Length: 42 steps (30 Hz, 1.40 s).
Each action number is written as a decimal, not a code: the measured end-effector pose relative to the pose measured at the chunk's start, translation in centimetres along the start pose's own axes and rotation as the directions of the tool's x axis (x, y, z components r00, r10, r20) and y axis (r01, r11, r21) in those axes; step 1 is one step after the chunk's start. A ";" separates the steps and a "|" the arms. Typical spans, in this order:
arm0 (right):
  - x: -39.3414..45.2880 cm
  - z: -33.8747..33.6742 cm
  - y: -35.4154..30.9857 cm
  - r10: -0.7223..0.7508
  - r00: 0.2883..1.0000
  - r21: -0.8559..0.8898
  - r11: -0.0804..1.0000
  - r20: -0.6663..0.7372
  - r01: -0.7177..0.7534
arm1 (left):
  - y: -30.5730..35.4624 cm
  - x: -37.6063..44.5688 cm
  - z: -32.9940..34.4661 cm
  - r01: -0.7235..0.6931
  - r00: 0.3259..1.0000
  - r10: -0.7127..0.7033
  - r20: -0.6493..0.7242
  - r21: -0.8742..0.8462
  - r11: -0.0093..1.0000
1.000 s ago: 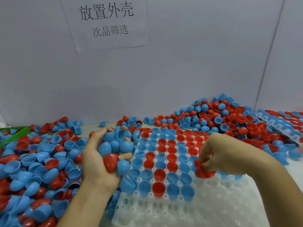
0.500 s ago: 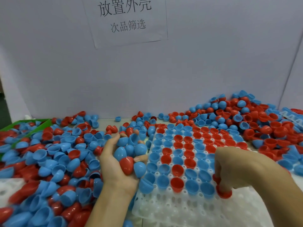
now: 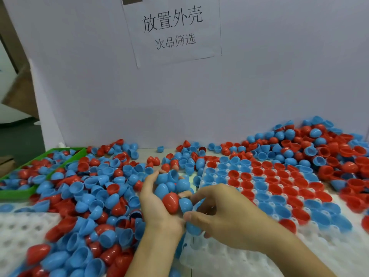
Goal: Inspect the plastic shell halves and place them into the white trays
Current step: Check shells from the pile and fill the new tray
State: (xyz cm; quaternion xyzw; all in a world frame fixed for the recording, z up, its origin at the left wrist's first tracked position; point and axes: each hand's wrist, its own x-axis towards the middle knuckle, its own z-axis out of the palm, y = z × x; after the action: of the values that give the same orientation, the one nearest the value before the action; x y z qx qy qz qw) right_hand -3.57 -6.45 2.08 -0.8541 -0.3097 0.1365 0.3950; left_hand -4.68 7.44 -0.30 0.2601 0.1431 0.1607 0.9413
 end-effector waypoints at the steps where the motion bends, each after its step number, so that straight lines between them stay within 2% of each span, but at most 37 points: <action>1: 0.0 -0.1 0.2 0.016 1.000 0.029 0.999 -0.001 -0.016 | 0.1 0.2 -0.1 0.000 1.000 -0.001 -0.026 -0.020 1.000; 7: 0.0 -0.7 0.4 0.032 0.997 0.261 0.964 0.074 -0.050 | 0.4 0.6 -0.4 -0.004 0.994 -0.004 -0.107 -0.070 0.998; 14: -0.1 -2.1 0.9 0.019 0.999 0.491 0.870 0.040 -0.037 | 0.9 0.5 -0.5 -0.003 0.994 -0.009 -0.110 -0.108 0.994; 19: -0.2 -2.5 0.6 0.038 0.999 0.428 0.903 -0.015 -0.028 | 0.8 0.6 -0.6 0.011 0.996 -0.018 -0.085 -0.084 0.996; 22: -0.4 -3.0 0.9 0.029 1.000 0.202 0.979 -0.001 -0.028 | 0.7 0.5 -0.5 0.012 0.998 -0.014 -0.057 -0.025 1.000; 24: -0.6 -3.7 1.6 0.033 0.998 0.086 0.996 0.059 -0.038 | 0.7 0.4 -0.3 0.021 0.998 -0.019 -0.061 0.031 0.999; 26: -0.9 -4.6 2.4 0.075 0.987 0.127 0.987 0.144 -0.094 | 0.6 0.2 -0.1 0.018 0.998 -0.013 -0.064 0.079 0.997; 28: -0.9 -5.6 3.2 0.124 0.980 0.225 0.961 0.157 -0.158 | 0.4 0.2 0.0 0.011 0.998 -0.004 -0.065 0.107 0.994; 30: -0.5 -6.5 4.5 0.199 0.975 0.372 0.902 0.096 -0.220 | 0.3 0.2 -0.1 0.020 0.997 -0.011 -0.078 0.110 0.994; 32: 0.0 -7.3 5.7 0.355 0.935 0.549 0.777 0.021 -0.308 | 0.2 0.4 -0.3 0.030 0.994 -0.018 -0.106 0.113 0.993; 33: 0.3 -7.5 6.0 0.432 0.901 0.571 0.745 -0.022 -0.344 | 0.2 0.6 -0.6 0.033 0.992 -0.018 -0.124 0.117 0.993; 35: 1.8 -7.4 5.8 0.534 0.830 0.424 0.797 -0.160 -0.431 | 0.2 0.9 -0.9 0.043 0.987 -0.024 -0.157 0.119 0.992; 37: 4.5 -6.4 3.1 0.453 0.823 0.232 0.890 -0.343 -0.393 | 0.3 1.0 -1.1 0.055 0.982 -0.032 -0.188 0.122 0.991; 38: 6.0 -5.7 1.0 0.364 0.851 0.208 0.929 -0.378 -0.305 | 0.3 1.0 -1.1 0.063 0.979 -0.037 -0.199 0.128 0.990; 39: 7.3 -5.1 -1.6 0.281 0.895 0.290 0.940 -0.346 -0.182 | 0.3 0.9 -1.0 0.077 0.978 -0.049 -0.202 0.134 0.988; 40: 8.2 -4.5 -4.4 0.190 0.950 0.460 0.886 -0.249 -0.057 | 0.3 0.7 -0.9 0.094 0.979 -0.066 -0.192 0.141 0.986; 41: 8.8 -4.0 -6.7 0.079 0.989 0.639 0.769 -0.129 0.022 | 0.4 0.5 -0.8 0.111 0.981 -0.084 -0.177 0.145 0.983; 42: 9.0 -3.7 -8.4 -0.017 0.999 0.750 0.660 -0.045 0.045 | 0.4 0.3 -0.7 0.118 0.982 -0.094 -0.162 0.149 0.982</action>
State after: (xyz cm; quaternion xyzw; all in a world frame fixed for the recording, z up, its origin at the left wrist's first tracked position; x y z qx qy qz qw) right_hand 1.58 1.25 11.01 -0.6125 -0.2340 0.2308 0.7189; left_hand -4.73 8.23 -0.74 0.3125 0.2416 0.1181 0.9111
